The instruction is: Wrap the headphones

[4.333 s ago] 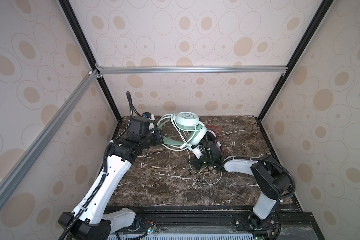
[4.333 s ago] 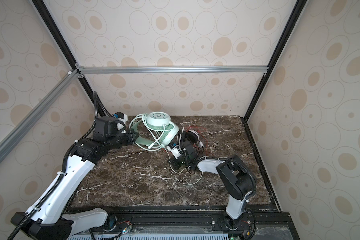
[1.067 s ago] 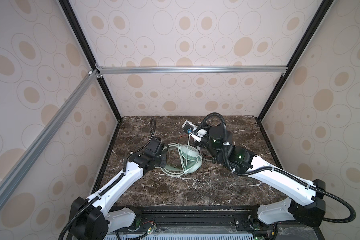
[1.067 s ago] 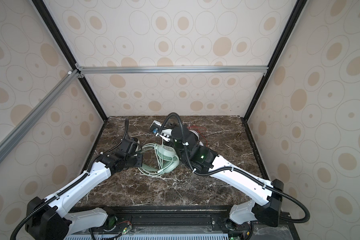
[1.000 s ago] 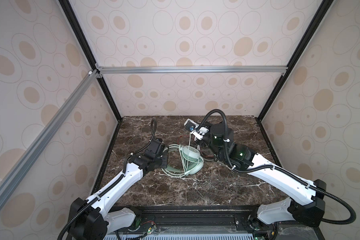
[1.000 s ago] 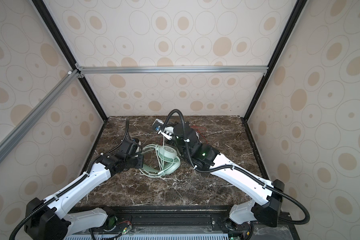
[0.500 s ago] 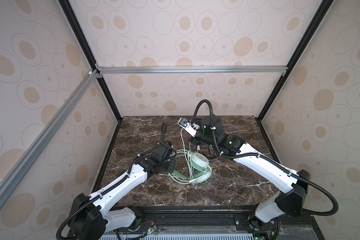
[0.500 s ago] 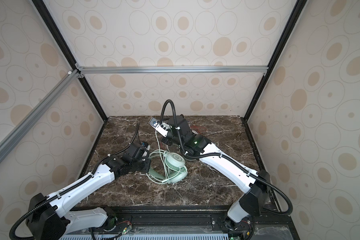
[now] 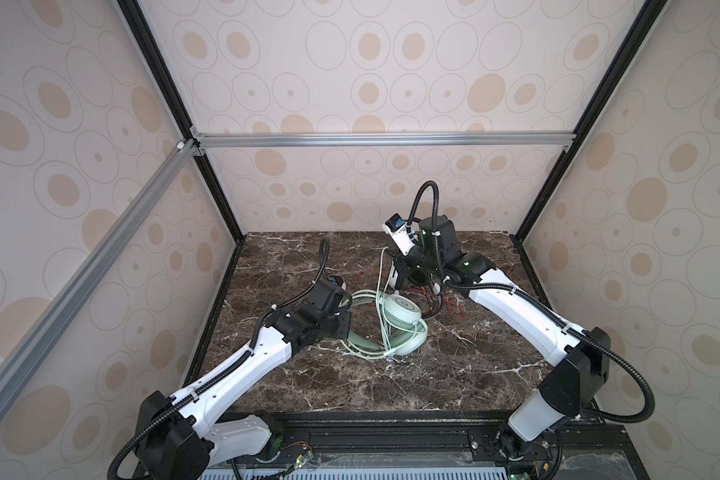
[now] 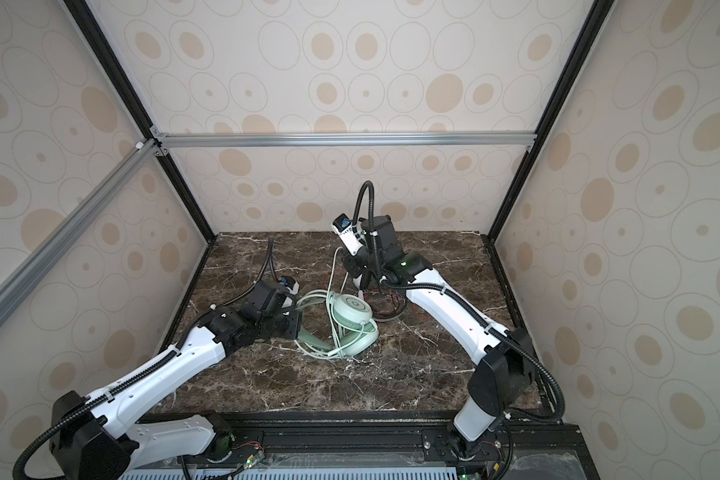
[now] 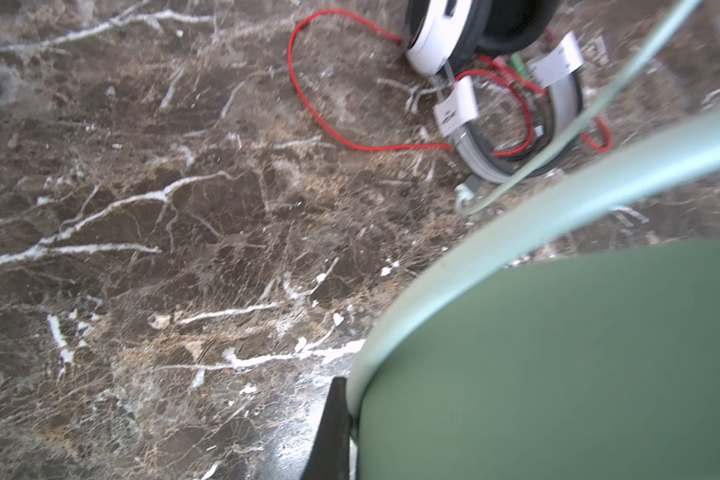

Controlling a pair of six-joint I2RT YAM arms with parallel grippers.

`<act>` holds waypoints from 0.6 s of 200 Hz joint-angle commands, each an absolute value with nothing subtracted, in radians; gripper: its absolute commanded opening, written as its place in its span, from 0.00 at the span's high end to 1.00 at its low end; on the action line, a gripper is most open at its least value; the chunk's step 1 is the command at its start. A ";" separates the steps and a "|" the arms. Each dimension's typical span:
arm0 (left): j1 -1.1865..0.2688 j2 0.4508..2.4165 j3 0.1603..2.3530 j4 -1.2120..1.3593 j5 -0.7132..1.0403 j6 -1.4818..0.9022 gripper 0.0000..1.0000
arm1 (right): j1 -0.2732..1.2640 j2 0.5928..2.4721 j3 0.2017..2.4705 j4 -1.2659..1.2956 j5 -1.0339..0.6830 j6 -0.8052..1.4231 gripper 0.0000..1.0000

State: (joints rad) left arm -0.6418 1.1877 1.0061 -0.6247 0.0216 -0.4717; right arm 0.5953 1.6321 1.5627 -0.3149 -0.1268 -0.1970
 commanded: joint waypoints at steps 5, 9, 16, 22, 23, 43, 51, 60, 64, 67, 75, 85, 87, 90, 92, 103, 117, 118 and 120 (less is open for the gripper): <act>-0.655 1.123 1.161 -0.647 0.123 -0.506 1.00 | 0.518 1.663 1.487 -0.226 -0.371 -0.037 1.00; -0.656 1.120 1.183 -0.657 0.122 -0.513 1.00 | 0.509 1.667 1.475 -0.214 -0.405 -0.022 1.00; -0.654 1.118 1.234 -0.675 0.115 -0.520 1.00 | 0.498 1.673 1.458 -0.196 -0.461 0.003 1.00; -0.654 1.119 1.277 -0.690 0.104 -0.524 1.00 | 0.491 1.680 1.446 -0.187 -0.518 0.019 1.00; -0.655 1.120 1.285 -0.694 0.102 -0.525 1.00 | 0.490 1.680 1.444 -0.185 -0.528 0.023 1.00; -0.649 1.155 1.438 -0.764 0.023 -0.552 1.00 | 0.482 1.692 1.402 -0.127 -0.769 0.091 0.93; -0.647 1.173 1.490 -0.784 0.002 -0.558 1.00 | 0.479 1.690 1.376 -0.090 -0.845 0.133 0.81; -0.645 1.191 1.539 -0.797 -0.016 -0.564 1.00 | 0.478 1.675 1.334 -0.042 -0.905 0.178 0.63; -0.644 1.198 1.556 -0.800 -0.026 -0.564 1.00 | 0.477 1.663 1.307 -0.010 -0.919 0.200 0.58; -0.644 1.203 1.568 -0.803 -0.035 -0.564 1.00 | 0.477 1.650 1.282 0.015 -0.921 0.217 0.54; -0.642 1.214 1.593 -0.806 -0.053 -0.564 1.00 | 0.475 1.608 1.213 0.077 -0.916 0.248 0.48; -0.640 1.230 1.619 -0.813 -0.073 -0.559 1.00 | 0.472 1.551 1.129 0.142 -0.900 0.274 0.44; -0.640 1.233 1.623 -0.814 -0.075 -0.559 1.00 | 0.471 1.540 1.113 0.152 -0.898 0.279 0.43; -0.638 1.237 1.629 -0.816 -0.078 -0.556 1.00 | 0.470 1.523 1.092 0.160 -0.892 0.281 0.43; -0.639 1.240 1.631 -0.818 -0.080 -0.556 1.00 | 0.471 1.513 1.080 0.164 -0.890 0.281 0.42; -0.637 1.252 1.644 -0.818 -0.079 -0.552 1.00 | 0.468 1.452 1.014 0.164 -0.873 0.272 0.38; -0.637 1.260 1.650 -0.815 -0.077 -0.554 1.00 | 0.469 1.386 0.944 0.145 -0.851 0.246 0.35; -0.637 1.260 1.650 -0.815 -0.077 -0.554 1.00 | 0.469 1.382 0.939 0.144 -0.850 0.243 0.35; -0.637 1.263 1.649 -0.815 -0.076 -0.554 1.00 | 0.468 1.374 0.930 0.143 -0.849 0.241 0.34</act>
